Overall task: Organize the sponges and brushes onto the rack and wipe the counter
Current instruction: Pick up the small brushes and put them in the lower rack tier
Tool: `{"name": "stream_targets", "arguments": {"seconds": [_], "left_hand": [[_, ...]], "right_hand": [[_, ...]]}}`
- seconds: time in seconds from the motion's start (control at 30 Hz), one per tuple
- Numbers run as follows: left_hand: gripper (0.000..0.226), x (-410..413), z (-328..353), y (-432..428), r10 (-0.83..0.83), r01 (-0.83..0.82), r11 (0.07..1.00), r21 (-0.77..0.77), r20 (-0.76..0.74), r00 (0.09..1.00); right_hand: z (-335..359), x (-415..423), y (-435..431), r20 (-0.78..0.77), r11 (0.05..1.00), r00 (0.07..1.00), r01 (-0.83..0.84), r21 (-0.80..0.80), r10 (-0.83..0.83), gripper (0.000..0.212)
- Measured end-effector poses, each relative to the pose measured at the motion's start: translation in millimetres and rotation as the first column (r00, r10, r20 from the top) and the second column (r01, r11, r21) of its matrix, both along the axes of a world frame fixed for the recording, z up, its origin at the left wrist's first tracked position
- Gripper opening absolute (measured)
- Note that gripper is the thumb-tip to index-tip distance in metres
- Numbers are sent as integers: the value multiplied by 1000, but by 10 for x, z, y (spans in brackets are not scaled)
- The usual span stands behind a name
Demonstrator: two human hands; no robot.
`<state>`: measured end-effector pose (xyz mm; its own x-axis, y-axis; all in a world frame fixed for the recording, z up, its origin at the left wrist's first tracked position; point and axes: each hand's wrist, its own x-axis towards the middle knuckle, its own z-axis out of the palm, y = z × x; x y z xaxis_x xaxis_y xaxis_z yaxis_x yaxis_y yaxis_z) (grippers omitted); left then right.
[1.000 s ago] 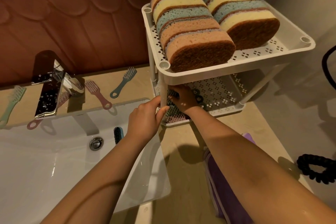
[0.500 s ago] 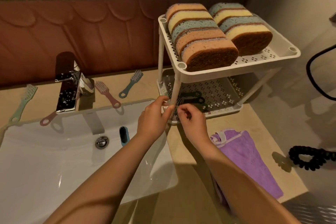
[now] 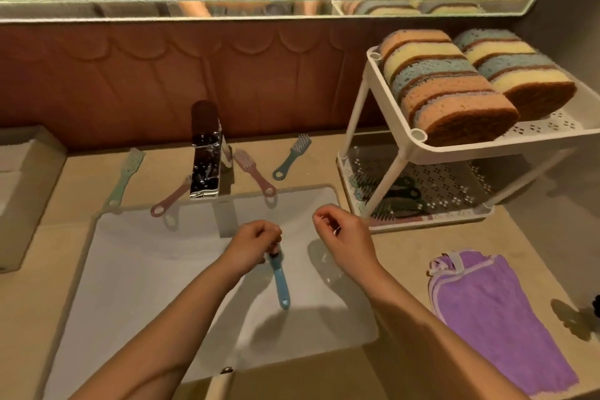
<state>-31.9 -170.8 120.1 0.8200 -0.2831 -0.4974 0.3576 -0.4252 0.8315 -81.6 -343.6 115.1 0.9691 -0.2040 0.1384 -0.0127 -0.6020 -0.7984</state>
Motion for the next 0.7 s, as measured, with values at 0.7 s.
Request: {"name": "stream_targets", "arguments": {"seconds": [0.7], "left_hand": [[30,927,-593,-57,194,-189,981,42,-189,963]], "right_hand": [[-578,1486,376,-483,953,870,-224,-203,102,47]]}}
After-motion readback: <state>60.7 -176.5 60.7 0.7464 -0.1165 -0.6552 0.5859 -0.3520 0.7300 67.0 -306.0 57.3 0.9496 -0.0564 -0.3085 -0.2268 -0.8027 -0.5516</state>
